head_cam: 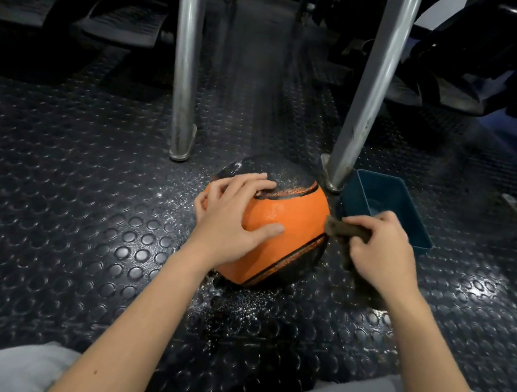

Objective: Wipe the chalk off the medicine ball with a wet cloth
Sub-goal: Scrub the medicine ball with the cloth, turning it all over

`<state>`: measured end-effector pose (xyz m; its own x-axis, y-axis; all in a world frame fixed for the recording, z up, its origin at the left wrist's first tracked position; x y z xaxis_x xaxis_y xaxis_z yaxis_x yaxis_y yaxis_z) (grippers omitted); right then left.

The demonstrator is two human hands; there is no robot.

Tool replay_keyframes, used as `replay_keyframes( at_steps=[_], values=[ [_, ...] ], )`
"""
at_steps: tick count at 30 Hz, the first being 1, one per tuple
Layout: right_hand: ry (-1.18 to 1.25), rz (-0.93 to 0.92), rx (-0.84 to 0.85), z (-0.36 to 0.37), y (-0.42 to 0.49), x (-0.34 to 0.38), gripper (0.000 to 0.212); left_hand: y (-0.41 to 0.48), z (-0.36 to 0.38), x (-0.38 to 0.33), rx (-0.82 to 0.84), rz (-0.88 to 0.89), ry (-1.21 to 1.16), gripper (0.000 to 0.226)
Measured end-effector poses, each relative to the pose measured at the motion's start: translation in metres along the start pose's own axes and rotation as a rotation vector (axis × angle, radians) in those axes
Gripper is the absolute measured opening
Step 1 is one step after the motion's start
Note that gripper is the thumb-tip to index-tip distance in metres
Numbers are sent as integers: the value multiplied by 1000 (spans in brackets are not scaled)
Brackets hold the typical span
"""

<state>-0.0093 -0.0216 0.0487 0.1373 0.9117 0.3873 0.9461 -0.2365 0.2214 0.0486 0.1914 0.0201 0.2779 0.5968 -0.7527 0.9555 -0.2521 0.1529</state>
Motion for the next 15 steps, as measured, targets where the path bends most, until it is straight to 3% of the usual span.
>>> replay_keyframes(
  at_steps=[2,5,8,10,12,14,15],
  values=[
    [104,3,-112,-11,0,3,35,1,-7,3,-49,-53,-36,87],
    [274,-179,-299,-17,-2,41,37,4,-5,16,-5,-241,-30,113],
    [269,-450,-173,7,-11,78,35,3,0,21,53,-300,16,111],
    [200,-377,-80,15,-8,69,32,2,2,17,58,-268,4,109],
    [71,-182,-139,0,-2,42,32,-1,5,13,72,-230,-7,109],
    [107,-112,-345,-33,-3,36,37,-3,9,8,86,-190,-15,109],
    [209,-176,-484,-50,-7,46,39,-5,12,5,89,-172,-26,109]
  ],
)
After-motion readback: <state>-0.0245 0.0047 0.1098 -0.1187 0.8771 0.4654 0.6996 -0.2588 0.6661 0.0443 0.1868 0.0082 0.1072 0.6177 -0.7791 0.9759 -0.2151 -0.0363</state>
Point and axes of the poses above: each hand's wrist, its own y-axis towards the middle knuckle, its own z-axis out of the palm, x = y × z, the point moved 8 cm from there along y, towards the middle knuckle, and after that the axes turned 8 degrees about -z, right-handed, at the moved point
